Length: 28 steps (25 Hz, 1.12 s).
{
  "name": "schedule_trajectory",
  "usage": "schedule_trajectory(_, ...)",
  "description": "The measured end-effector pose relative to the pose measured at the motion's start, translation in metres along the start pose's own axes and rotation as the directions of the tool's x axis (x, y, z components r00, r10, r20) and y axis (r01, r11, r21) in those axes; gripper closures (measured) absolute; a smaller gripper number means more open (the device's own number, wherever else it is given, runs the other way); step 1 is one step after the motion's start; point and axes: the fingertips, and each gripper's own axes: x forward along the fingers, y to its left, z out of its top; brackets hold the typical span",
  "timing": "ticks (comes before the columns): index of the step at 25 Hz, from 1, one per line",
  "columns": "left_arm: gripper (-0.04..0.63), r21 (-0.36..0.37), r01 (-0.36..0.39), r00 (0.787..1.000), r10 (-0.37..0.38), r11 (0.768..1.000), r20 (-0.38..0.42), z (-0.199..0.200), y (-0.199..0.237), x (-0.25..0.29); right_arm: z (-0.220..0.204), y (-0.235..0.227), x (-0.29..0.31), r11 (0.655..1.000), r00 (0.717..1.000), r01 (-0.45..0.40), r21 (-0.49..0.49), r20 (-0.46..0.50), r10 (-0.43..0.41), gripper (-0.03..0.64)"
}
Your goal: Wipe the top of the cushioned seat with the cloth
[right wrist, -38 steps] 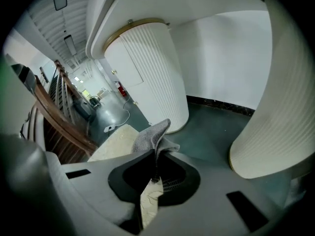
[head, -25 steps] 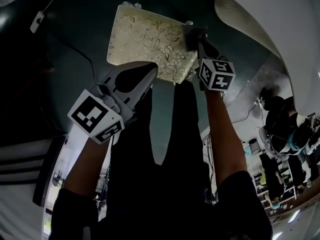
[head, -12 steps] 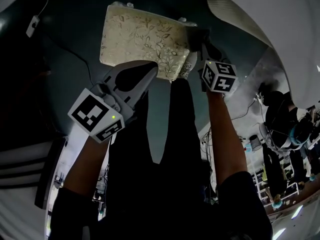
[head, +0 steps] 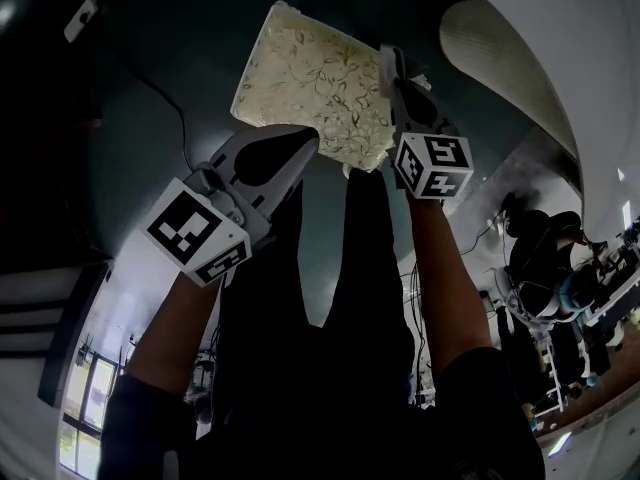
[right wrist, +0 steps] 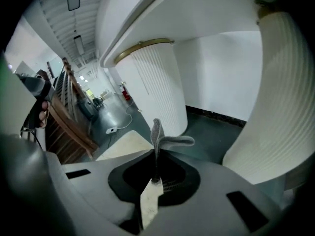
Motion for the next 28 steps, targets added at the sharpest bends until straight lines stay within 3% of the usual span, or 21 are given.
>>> schedule_trajectory(5, 0.588, -0.037, -0.052, 0.998, 0.054, 0.998, 0.045, -0.01, 0.028, -0.057, 0.021, 0.082, 0.037, 0.994, 0.996, -0.092, -0.061, 0.008, 0.093, 0.584)
schedule_trajectory(16, 0.589, -0.1, -0.131, 0.985, 0.141, 0.986, 0.102, -0.022, 0.084, -0.134, 0.019, 0.204, 0.096, 0.959, 0.968, -0.248, -0.14, -0.074, 0.239, 0.584)
schedule_trajectory(21, 0.589, -0.12, -0.143, 0.982, 0.156, 0.982, 0.107, -0.031, 0.093, -0.152, 0.011, 0.221, 0.11, 0.96, 0.965, -0.252, -0.123, -0.099, 0.241, 0.584)
schedule_trajectory(28, 0.588, -0.112, -0.131, 0.986, 0.141, 0.985, 0.09, -0.037, 0.093, -0.149, -0.008, 0.198, 0.111, 0.975, 0.974, -0.198, -0.101, -0.133, 0.184, 0.584)
